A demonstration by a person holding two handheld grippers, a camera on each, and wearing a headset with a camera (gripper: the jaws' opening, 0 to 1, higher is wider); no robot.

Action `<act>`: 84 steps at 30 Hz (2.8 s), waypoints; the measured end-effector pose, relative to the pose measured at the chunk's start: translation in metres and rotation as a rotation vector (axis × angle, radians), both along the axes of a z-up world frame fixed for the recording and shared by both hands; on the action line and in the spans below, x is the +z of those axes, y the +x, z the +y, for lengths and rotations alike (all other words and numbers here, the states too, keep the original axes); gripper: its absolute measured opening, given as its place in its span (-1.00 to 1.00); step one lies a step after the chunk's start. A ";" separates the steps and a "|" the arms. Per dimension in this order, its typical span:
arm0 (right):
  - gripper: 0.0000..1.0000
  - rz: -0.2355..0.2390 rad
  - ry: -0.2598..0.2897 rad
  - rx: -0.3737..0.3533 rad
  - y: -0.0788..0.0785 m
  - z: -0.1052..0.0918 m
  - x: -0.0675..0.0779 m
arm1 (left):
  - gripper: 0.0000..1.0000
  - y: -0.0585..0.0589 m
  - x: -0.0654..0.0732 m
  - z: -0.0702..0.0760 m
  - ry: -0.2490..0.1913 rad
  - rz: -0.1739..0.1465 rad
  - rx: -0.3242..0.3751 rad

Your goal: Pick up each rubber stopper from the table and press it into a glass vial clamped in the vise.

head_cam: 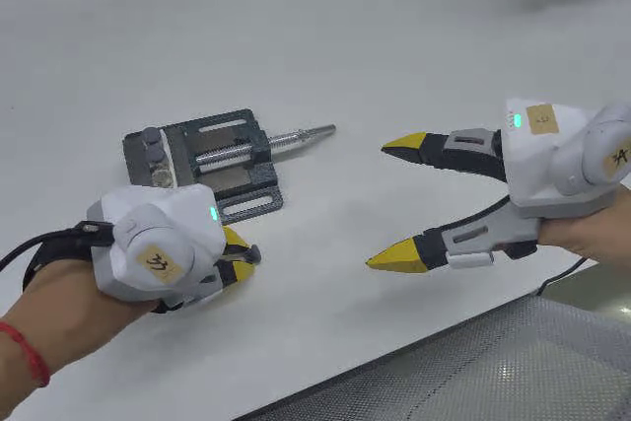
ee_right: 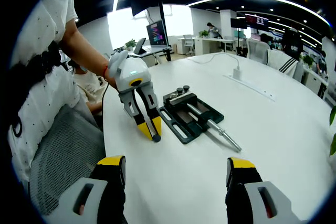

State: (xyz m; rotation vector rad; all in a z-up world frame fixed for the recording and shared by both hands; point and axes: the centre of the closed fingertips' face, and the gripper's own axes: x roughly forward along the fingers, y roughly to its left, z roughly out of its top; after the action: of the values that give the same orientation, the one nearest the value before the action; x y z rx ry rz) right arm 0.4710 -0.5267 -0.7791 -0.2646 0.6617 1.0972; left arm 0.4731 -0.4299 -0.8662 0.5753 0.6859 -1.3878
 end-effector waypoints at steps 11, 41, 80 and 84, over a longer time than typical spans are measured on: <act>0.52 0.005 0.003 0.005 0.001 0.002 0.000 | -0.92 0.000 0.001 0.000 -0.016 0.015 0.022; -0.34 0.013 0.093 0.344 0.010 0.126 0.097 | -0.93 0.005 0.171 0.034 -0.471 -0.064 0.243; -0.84 0.088 0.057 0.542 -0.022 0.155 0.114 | -0.93 -0.016 0.202 0.046 -0.547 -0.106 0.191; -0.85 0.090 0.057 0.549 -0.023 0.155 0.114 | -0.93 -0.017 0.202 0.047 -0.547 -0.100 0.183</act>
State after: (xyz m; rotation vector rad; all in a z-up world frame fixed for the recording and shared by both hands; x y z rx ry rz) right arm 0.4483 -0.3721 -0.6647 -0.3612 0.6526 1.6587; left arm 0.4561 -0.3833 -0.6641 0.1406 0.2488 -1.2917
